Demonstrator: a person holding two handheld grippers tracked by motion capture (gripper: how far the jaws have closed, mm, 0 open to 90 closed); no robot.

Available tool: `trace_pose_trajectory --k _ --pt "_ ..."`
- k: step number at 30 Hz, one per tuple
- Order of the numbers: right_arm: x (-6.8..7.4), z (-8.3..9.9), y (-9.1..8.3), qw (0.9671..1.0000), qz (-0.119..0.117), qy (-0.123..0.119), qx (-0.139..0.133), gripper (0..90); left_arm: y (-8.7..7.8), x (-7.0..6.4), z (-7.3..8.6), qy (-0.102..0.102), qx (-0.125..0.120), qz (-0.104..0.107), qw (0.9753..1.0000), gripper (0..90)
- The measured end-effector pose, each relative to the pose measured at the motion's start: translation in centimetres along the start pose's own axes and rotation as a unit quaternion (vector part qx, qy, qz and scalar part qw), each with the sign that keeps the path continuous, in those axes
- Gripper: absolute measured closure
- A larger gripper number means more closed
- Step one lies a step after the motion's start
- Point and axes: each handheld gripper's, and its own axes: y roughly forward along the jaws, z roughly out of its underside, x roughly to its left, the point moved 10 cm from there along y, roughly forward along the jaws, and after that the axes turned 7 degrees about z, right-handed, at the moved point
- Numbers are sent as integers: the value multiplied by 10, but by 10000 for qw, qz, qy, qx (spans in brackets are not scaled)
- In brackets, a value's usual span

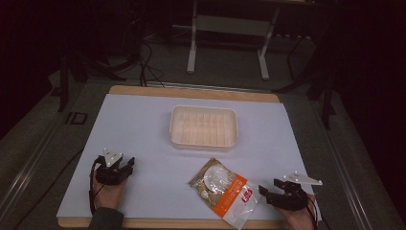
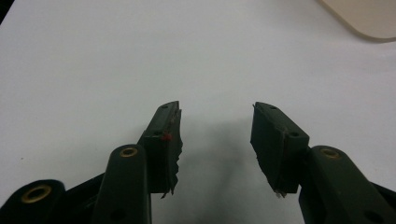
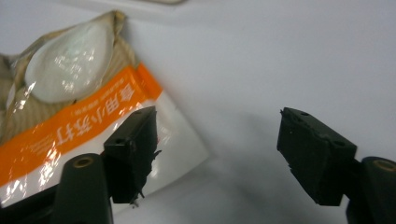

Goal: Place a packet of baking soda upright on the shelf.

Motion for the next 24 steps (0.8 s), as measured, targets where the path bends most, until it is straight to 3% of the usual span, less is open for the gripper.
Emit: trace_pose_trajectory --k 5,16,24 --pt "11 16 3 9997 -181 27 141 270 0 0 0 13 -11 -7 10000 515" --pt "22 26 4 9993 -225 -111 259 271 0 -1 0 35 -21 -20 10000 512" --pt "30 30 9 9983 -427 -126 374 281 0 -1 0 57 -9 -30 10000 509"
